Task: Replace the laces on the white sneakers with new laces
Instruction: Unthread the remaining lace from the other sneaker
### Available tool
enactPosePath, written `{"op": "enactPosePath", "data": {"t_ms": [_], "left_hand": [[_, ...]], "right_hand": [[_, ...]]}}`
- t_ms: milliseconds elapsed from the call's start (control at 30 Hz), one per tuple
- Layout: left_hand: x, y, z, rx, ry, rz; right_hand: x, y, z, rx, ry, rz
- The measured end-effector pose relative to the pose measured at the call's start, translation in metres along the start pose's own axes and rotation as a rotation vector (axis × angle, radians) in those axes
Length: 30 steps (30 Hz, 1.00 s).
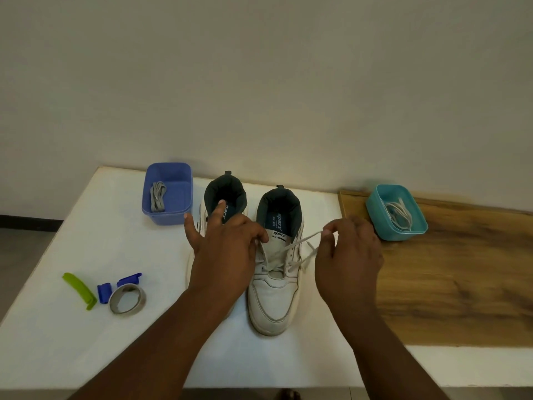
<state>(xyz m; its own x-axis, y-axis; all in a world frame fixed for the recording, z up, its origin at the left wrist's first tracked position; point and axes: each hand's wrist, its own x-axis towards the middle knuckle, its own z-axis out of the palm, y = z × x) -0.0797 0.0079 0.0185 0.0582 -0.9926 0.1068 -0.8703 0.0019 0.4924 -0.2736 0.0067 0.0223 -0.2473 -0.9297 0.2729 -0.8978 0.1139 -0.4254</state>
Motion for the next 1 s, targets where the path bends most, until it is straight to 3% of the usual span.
{"op": "enactPosePath", "data": {"t_ms": [67,233,333,467,567,633,700,833,933,1000], "left_hand": [[0.0,0.0,0.0,0.001,-0.001,0.005],[0.0,0.001,-0.002,0.022,-0.009,-0.004],[0.0,0.0,-0.003,0.01,-0.011,0.002],[-0.001,-0.001,-0.002,0.002,-0.001,0.012],[0.0,-0.001,-0.001,0.001,-0.001,0.002],[0.0,-0.001,-0.002,-0.004,-0.012,-0.01],[-0.001,0.0,-0.002,-0.007,-0.017,-0.005],[-0.001,0.001,-0.003,-0.008,-0.036,-0.003],[-0.001,0.001,-0.005,-0.015,-0.056,-0.009],[-0.001,0.002,-0.007,-0.004,-0.065,-0.014]], "right_hand": [[-0.003,-0.003,0.003,0.029,-0.059,-0.047],[-0.016,-0.022,0.015,-0.05,-0.385,-0.299],[-0.013,-0.019,0.013,-0.017,-0.314,-0.25],[0.003,-0.005,0.001,0.284,-0.011,0.033],[0.01,0.002,0.003,0.645,0.06,0.43],[0.009,0.001,0.004,0.685,0.029,0.488],[0.004,-0.004,0.002,0.575,-0.062,0.325],[-0.01,-0.021,0.005,0.068,-0.298,-0.234],[-0.015,-0.023,0.01,-0.058,-0.435,-0.265],[-0.012,-0.018,0.007,-0.002,-0.361,-0.214]]}}
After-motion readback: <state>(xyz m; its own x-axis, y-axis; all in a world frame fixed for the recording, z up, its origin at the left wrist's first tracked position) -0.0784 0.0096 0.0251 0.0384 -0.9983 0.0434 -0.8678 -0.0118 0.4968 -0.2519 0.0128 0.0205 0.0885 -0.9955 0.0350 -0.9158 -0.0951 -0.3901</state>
